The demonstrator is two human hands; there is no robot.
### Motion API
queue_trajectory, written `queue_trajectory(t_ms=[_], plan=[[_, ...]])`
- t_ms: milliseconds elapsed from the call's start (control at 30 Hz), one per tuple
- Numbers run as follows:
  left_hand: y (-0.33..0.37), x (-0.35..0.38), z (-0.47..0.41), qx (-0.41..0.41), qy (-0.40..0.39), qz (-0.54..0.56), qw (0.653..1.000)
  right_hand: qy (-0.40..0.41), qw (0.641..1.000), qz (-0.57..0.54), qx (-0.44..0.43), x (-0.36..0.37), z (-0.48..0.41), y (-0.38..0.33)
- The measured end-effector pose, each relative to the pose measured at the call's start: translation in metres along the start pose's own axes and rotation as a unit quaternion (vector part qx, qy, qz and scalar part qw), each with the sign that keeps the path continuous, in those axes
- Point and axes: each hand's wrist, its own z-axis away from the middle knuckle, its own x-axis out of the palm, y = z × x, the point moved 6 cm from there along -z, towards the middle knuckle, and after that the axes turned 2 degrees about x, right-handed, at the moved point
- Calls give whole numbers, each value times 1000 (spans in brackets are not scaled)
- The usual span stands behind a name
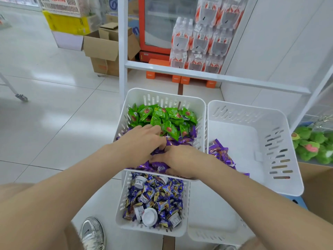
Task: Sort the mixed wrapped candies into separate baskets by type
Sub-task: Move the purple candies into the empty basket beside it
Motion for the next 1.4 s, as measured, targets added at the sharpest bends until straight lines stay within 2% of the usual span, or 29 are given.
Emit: queue_trajectory(t_ms=[100,167,367,467,600,767,800,867,967,1100,1200,1300,1400], plan=[[-2,5,1,-10,-18,-60,998,21,1000,-3,5,-1,3,-3],[-5,4,0,-22,-19,-64,998,23,999,-29,8,-5,5,-1],[-15,1,-3,-65,-27,-15,997,84,987,-137,9,-14,20,27],[-20,-5,-5,-95,-5,8,995,158,970,-186,19,-28,37,40],[-18,-10,-9,-119,27,39,992,285,911,-289,71,-53,71,60],[2,-9,-16,-97,40,83,991,381,772,-477,175,-62,116,88],[7,-7,-17,-93,41,83,991,389,765,-471,204,-57,125,94],[14,-5,-22,-88,45,74,992,370,805,-386,256,-44,136,105],[21,-5,-29,-86,55,46,994,265,868,-291,304,-17,134,111],[24,-6,-38,-85,83,24,993,131,894,-250,347,18,123,117],[27,-9,-48,-47,133,-9,990,87,897,-268,341,27,122,123],[32,-3,-59,22,121,-35,992,104,907,-241,328,18,125,123],[31,8,-65,54,70,-87,992,211,898,-176,343,-7,123,117]])
